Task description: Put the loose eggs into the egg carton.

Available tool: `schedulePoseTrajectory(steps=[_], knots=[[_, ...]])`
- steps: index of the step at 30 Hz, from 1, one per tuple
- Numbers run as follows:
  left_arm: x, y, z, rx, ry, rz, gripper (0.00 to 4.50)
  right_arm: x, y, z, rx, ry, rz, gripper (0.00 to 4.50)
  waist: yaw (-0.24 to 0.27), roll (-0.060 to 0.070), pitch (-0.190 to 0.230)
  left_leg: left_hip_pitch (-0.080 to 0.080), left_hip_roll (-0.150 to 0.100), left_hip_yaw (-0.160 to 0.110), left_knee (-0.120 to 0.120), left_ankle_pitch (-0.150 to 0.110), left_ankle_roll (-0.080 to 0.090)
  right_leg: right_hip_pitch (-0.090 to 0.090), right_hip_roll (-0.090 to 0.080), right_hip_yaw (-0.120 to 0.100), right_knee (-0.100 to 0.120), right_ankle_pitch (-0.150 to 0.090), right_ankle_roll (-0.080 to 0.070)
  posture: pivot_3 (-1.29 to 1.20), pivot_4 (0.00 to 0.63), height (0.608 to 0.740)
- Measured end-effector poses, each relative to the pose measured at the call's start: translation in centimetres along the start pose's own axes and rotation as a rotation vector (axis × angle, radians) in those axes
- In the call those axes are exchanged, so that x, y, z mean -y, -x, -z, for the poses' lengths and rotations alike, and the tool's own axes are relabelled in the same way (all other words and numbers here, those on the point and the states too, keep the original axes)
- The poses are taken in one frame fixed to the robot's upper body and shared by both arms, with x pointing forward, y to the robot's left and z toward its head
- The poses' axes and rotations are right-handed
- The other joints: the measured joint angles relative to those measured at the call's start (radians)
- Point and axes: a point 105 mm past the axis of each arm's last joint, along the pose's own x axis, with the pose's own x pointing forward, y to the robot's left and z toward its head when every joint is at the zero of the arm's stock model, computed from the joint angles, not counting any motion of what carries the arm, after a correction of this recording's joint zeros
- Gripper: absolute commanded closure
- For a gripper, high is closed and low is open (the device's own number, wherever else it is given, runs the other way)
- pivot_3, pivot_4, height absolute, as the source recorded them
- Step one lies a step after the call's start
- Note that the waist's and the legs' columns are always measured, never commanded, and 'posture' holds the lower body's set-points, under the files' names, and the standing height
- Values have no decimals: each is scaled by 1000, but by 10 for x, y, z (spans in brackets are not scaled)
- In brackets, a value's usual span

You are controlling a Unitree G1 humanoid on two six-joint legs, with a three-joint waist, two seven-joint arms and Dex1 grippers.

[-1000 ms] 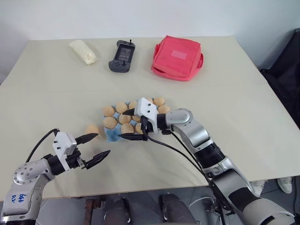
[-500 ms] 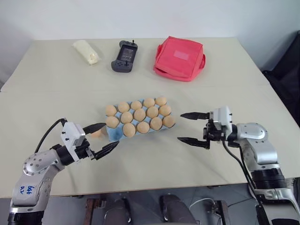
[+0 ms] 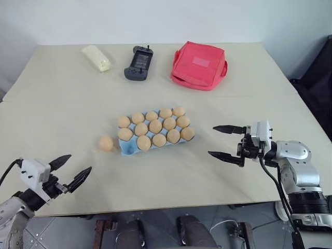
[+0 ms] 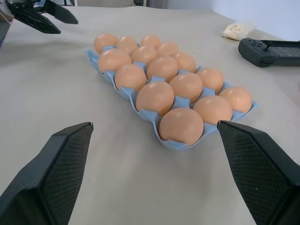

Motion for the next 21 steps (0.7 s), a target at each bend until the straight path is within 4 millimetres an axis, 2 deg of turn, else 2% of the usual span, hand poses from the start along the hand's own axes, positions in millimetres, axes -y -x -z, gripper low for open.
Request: schedulePoseTrajectory(steps=[5,8,14,17,21], knots=[[0,-2,-3,33,-6,-11,0,0,0,3,-7,4,-2,51,0,0,0,0,0,0,0,0,0,1,0,0,0,0,0,0,150,740],[4,-12,-3,51,7,11,0,0,-2,2,-4,10,-5,51,0,0,0,0,1,0,0,0,0,1,0,0,0,0,0,0,150,740],[7,-56,-20,121,-17,62,0,-3,-9,0,3,9,-30,51,9,0,0,0,0,0,1,0,0,1,2,0,1,1,2,0,150,740],[4,-76,-21,125,-9,60,0,-6,-11,1,1,1,-36,51,10,0,0,0,0,1,2,0,0,1,2,1,1,1,2,0,150,740],[10,-98,-13,95,7,90,0,-9,-16,-1,7,2,-41,51,12,0,0,0,0,2,2,0,0,-1,3,1,1,1,3,0,150,740]])
